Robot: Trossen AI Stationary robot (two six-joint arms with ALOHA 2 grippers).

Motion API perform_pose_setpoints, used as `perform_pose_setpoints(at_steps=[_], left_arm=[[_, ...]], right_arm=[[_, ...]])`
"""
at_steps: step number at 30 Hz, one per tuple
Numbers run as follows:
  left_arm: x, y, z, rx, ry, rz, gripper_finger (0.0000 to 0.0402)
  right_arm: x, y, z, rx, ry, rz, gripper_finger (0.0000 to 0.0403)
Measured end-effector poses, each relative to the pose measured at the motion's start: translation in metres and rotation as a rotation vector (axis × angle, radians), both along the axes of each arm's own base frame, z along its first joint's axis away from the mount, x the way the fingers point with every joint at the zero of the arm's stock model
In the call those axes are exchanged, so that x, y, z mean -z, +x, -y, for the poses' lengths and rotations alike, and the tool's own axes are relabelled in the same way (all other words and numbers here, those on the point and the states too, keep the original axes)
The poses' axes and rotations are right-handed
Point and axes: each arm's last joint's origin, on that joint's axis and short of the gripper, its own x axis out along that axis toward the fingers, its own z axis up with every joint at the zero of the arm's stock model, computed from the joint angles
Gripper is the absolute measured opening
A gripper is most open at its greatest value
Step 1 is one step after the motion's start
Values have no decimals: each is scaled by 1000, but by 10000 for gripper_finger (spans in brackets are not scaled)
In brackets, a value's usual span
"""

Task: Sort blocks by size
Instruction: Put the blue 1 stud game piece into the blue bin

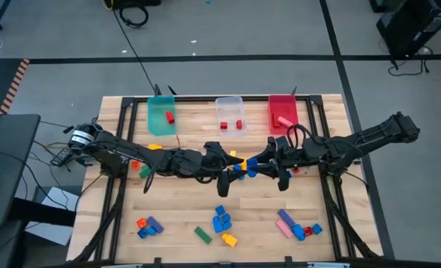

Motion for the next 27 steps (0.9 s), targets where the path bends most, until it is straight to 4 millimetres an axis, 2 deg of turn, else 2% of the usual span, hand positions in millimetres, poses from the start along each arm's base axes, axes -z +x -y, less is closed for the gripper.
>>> perform_pose_setpoints(at_steps=[9,27], left_arm=[[-3,1,-3,-17,1,18,231],[-5,2,-7,39,-11,34,231]], right_arm=[[1,-7,2,4,21,-45,152],[0,-6,8,56,17,-35,152]])
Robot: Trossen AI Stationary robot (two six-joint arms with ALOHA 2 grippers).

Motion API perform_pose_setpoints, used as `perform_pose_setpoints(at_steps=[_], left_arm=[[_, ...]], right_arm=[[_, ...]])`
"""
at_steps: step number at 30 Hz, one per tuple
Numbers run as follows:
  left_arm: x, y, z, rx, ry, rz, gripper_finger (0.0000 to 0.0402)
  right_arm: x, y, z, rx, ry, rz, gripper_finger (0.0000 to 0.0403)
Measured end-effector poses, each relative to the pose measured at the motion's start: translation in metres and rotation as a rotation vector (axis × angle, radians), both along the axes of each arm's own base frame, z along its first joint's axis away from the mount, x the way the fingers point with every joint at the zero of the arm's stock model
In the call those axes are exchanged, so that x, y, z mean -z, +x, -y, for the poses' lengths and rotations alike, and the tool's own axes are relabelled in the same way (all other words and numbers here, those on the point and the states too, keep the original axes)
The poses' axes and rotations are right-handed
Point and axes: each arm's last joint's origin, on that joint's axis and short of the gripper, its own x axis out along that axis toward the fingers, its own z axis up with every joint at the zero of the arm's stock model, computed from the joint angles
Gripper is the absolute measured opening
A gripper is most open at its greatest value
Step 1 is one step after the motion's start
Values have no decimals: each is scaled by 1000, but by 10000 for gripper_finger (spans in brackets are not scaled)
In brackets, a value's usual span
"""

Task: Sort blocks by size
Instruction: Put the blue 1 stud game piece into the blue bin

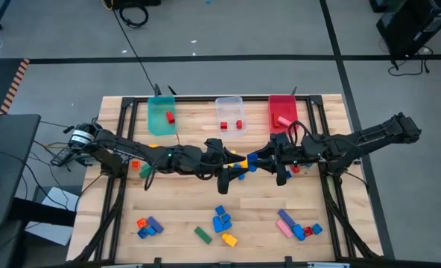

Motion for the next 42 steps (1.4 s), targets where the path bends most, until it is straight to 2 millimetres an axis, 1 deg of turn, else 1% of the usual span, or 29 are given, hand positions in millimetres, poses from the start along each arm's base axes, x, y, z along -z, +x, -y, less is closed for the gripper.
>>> perform_pose_setpoints(at_steps=[5,9,17,22,30,34,40,42], left_arm=[[-3,1,-2,6,-6,27,231],[-2,0,-1,14,-5,19,231],[1,3,0,13,-5,18,231],[4,4,0,12,-11,18,231],[8,8,1,14,-9,20,230],[10,11,0,17,-10,31,208],[11,13,-4,15,-10,39,153],[11,13,-5,16,-10,39,140]], right_arm=[[0,1,0,-7,2,3,152],[-3,4,-1,-8,2,52,152],[4,19,-5,-37,-6,71,152],[0,20,-1,-36,0,111,152],[-1,21,3,-43,22,118,152],[0,21,2,-46,21,115,152],[1,21,3,-44,19,100,154],[1,20,3,-44,22,95,156]])
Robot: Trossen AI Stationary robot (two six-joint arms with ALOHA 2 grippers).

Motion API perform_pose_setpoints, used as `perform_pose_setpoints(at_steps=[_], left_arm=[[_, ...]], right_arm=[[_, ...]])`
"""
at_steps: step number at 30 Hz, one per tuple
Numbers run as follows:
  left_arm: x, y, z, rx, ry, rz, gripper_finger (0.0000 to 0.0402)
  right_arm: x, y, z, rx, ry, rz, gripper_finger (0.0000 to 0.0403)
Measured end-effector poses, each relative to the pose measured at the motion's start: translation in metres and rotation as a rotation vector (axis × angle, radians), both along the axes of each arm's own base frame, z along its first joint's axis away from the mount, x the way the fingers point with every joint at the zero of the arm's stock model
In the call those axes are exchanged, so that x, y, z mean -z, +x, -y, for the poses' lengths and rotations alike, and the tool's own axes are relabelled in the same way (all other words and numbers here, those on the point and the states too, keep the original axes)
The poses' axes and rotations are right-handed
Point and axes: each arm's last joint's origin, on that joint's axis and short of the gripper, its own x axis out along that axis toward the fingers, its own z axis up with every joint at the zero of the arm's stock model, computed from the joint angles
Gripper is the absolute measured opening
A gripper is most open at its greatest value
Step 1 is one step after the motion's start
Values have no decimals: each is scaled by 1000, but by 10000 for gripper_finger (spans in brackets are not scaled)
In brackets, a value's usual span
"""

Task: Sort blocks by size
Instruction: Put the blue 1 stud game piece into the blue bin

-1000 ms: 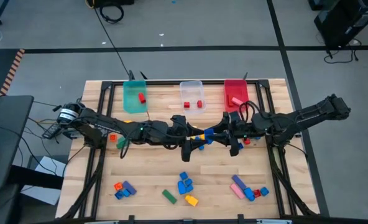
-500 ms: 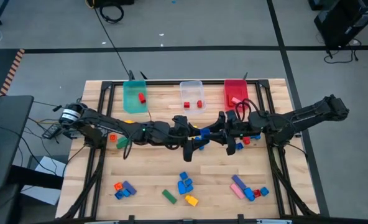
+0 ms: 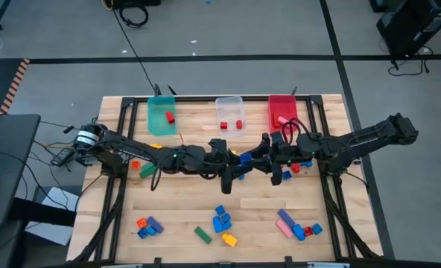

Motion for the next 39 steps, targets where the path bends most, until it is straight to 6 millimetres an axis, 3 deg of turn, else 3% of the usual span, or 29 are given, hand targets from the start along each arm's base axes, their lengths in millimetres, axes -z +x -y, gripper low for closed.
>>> perform_pose_setpoints(at_steps=[11,18,23,27,34,39], left_arm=[[1,-1,-1,-13,55,-20,146],[-9,-18,-21,-64,48,-147,147],[-22,-50,-57,-208,25,-315,147],[-30,-91,-89,-340,28,-504,147],[-16,-148,-152,-578,-22,-881,147],[13,-176,-196,-673,-107,-1029,147]], right_arm=[[0,0,3,12,-3,-4,196],[-1,0,16,64,-25,-5,241],[1,-2,20,76,-23,-36,258],[7,-1,22,94,13,-95,255],[10,-2,24,151,43,-128,235],[10,-2,27,235,37,-127,225]])
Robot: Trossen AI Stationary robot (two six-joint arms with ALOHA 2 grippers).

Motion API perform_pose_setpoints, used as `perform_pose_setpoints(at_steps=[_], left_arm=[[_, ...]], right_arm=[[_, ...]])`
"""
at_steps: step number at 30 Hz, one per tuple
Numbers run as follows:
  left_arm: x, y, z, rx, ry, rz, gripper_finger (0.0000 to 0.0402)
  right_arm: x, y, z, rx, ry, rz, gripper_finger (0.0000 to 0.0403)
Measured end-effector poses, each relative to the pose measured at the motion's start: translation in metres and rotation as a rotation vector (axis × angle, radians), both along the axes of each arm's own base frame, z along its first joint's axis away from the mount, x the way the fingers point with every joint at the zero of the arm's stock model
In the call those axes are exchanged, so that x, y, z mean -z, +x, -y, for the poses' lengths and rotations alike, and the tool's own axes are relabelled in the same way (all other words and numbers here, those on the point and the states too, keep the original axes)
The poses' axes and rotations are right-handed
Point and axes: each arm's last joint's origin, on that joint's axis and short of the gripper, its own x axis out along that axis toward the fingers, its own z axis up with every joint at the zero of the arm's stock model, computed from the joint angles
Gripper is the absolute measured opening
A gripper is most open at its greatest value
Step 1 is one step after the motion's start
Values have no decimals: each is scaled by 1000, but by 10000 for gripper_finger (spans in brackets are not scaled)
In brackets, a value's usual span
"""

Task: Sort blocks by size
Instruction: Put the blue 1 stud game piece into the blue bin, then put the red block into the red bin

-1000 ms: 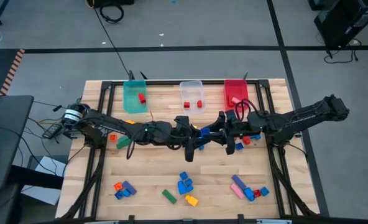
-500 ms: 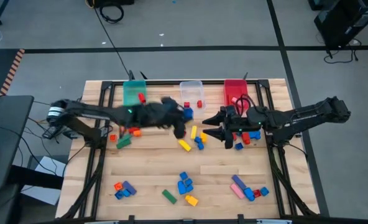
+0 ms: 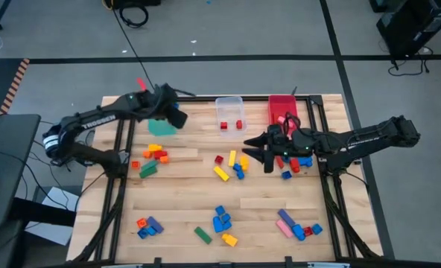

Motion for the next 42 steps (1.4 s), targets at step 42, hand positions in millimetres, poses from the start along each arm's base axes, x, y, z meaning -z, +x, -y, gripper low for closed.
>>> perform_pose_setpoints(at_steps=[42], left_arm=[[26,-38,-24,-133,29,176,243]], right_arm=[[0,-1,17,281,-17,2,217]])
